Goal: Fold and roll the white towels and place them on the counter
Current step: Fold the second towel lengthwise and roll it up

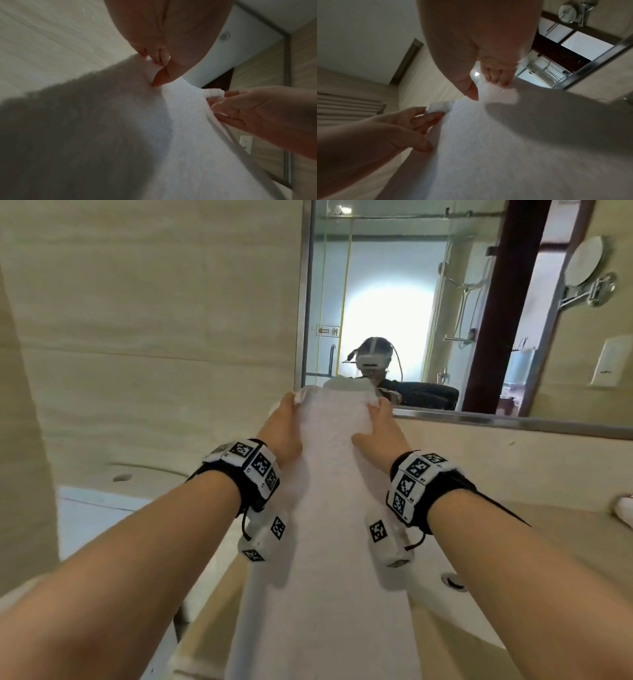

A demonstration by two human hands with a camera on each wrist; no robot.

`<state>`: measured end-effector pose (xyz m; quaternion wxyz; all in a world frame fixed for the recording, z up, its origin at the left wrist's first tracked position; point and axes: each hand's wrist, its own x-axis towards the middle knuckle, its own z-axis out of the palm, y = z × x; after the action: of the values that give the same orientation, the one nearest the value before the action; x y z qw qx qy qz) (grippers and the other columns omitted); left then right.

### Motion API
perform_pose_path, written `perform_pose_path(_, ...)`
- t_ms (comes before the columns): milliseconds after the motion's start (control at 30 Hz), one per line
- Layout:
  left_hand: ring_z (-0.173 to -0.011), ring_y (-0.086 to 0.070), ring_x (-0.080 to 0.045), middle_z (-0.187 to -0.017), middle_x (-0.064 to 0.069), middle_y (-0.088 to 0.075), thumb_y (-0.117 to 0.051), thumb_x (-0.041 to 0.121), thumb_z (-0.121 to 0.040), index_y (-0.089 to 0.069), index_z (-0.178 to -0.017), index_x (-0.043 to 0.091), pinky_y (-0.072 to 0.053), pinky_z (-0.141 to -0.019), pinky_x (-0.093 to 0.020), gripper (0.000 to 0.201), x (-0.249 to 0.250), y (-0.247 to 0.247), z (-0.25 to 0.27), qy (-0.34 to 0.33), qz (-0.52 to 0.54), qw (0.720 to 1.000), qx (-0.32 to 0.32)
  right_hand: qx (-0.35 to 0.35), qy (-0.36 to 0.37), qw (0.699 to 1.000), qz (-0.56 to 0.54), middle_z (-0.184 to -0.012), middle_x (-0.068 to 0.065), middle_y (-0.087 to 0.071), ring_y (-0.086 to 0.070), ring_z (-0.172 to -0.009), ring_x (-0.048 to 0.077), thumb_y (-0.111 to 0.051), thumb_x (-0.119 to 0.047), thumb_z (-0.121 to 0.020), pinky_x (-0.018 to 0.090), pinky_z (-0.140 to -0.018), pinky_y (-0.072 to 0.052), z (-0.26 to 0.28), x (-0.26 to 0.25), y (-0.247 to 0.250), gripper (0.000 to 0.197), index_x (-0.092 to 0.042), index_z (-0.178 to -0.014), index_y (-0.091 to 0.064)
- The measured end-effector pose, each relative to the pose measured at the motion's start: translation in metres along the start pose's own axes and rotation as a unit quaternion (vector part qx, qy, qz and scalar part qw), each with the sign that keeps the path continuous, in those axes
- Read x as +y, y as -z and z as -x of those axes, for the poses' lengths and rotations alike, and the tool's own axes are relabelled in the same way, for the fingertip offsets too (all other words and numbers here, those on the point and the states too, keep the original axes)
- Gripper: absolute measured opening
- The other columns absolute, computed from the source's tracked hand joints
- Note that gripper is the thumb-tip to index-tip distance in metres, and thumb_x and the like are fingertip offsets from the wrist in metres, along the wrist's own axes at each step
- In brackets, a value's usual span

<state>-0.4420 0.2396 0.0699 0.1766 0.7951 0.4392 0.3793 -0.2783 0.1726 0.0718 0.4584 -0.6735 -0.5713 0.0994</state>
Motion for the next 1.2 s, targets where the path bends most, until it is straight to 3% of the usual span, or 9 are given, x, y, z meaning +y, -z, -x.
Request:
perform_pose_path(100, -0.116, -0.05, -0.029, -0.123, -0.01, -0.047, -0.064, 0.005, -0.074, -0.029, -0.133, 0.012, -0.042, -0.091, -0.034, 0.069, -0.022, -0.024, -0.019, 0.023, -0.028, 0.999, -0.01, -0.061, -0.013, 0.995, 0.082, -0.151, 0.004, -0.025, -0.035, -0.135, 0.026, -0.071, -0.019, -0.078, 0.034, -0.108, -0.032, -0.022, 0.025, -0.022, 0.108, -0.019, -0.149, 0.011)
perform_pose_path(200, -0.126, -0.044, -0.029, -0.135, -0.013, -0.041, -0.069, 0.004, -0.071, -0.016, -0.142, 0.013, -0.04, -0.102, -0.041, 0.089, -0.046, -0.044, -0.041, 0.047, -0.04, 0.997, -0.042, -0.109, -0.026, 0.974, 0.196, -0.158, -0.002, -0.003, -0.023, -0.142, 0.023, -0.077, -0.027, -0.075, 0.032, -0.109, -0.027, -0.041, 0.045, -0.035, 0.121, -0.017, -0.148, 0.019)
perform_pose_path(533, -0.13, -0.04, -0.036, -0.148, -0.016, -0.029, -0.077, 0.009, -0.067, 0.013, -0.148, 0.027, -0.041, -0.103, -0.05, 0.122, -0.102, -0.109, -0.112, 0.117, -0.11, 0.975, -0.157, -0.152, -0.118, 0.953, 0.234, -0.157, 0.008, -0.005, -0.013, -0.144, 0.027, -0.083, -0.029, -0.067, 0.04, -0.115, -0.023, -0.119, 0.1, -0.089, 0.134, -0.012, -0.146, 0.023)
perform_pose_path(633, -0.125, -0.045, -0.04, -0.148, -0.015, -0.031, -0.078, 0.013, -0.07, 0.014, -0.146, 0.034, -0.043, -0.098, -0.053, 0.122, -0.123, -0.125, -0.122, 0.139, -0.126, 0.963, -0.193, -0.161, -0.152, 0.952, 0.211, -0.154, 0.008, -0.013, -0.022, -0.141, 0.028, -0.082, -0.027, -0.07, 0.038, -0.11, -0.028, -0.131, 0.123, -0.099, 0.127, -0.011, -0.149, 0.016)
perform_pose_path(733, -0.117, -0.05, -0.042, -0.145, -0.016, -0.037, -0.083, 0.029, -0.057, 0.012, -0.144, 0.037, -0.047, -0.092, -0.054, 0.128, -0.142, -0.146, -0.134, 0.159, -0.172, 0.946, -0.225, -0.186, -0.183, 0.942, 0.213, -0.151, 0.009, -0.027, -0.031, -0.137, 0.028, -0.081, -0.033, -0.071, 0.037, -0.107, -0.033, -0.151, 0.14, -0.112, 0.116, -0.01, -0.151, 0.0)
perform_pose_path(900, -0.109, -0.056, -0.037, -0.129, -0.011, -0.051, -0.084, 0.04, -0.054, -0.024, -0.138, 0.02, -0.05, -0.088, -0.05, 0.105, -0.167, -0.17, -0.167, 0.174, -0.188, 0.929, -0.267, -0.234, -0.229, 0.912, 0.245, -0.135, 0.008, -0.047, -0.047, -0.123, 0.029, -0.076, -0.046, -0.073, 0.035, -0.1, -0.042, -0.165, 0.161, -0.125, 0.09, -0.007, -0.141, -0.033)
perform_pose_path(1033, -0.098, -0.062, -0.036, -0.126, -0.001, -0.059, -0.076, 0.08, -0.011, -0.026, -0.135, 0.04, -0.05, -0.082, -0.057, 0.139, -0.251, -0.217, -0.228, 0.213, -0.222, 0.926, -0.219, -0.213, -0.24, 0.913, 0.253, -0.131, 0.011, -0.054, -0.054, -0.107, 0.028, -0.065, -0.064, -0.073, 0.034, -0.09, -0.045, -0.171, 0.167, -0.123, 0.087, -0.007, -0.136, -0.044)
perform_pose_path(1133, -0.126, -0.046, -0.037, -0.143, -0.014, -0.042, -0.085, 0.048, -0.058, -0.011, -0.149, 0.017, -0.042, -0.1, -0.053, 0.12, -0.184, -0.174, -0.179, 0.206, -0.203, 0.925, -0.245, -0.187, -0.257, 0.924, 0.213, -0.117, 0.012, -0.054, -0.05, -0.097, 0.027, -0.059, -0.058, -0.083, 0.031, -0.08, -0.041, -0.172, 0.159, -0.117, 0.081, -0.003, -0.139, -0.038)
perform_pose_path(1200, -0.132, -0.04, -0.035, -0.148, -0.014, -0.036, -0.083, 0.04, -0.065, -0.009, -0.15, 0.013, -0.038, -0.104, -0.051, 0.116, -0.155, -0.15, -0.157, 0.194, -0.184, 0.93, -0.253, -0.187, -0.266, 0.927, 0.188, -0.126, 0.009, -0.053, -0.053, -0.11, 0.03, -0.061, -0.052, -0.084, 0.036, -0.094, -0.045, -0.167, 0.152, -0.114, 0.074, -0.005, -0.137, -0.04)
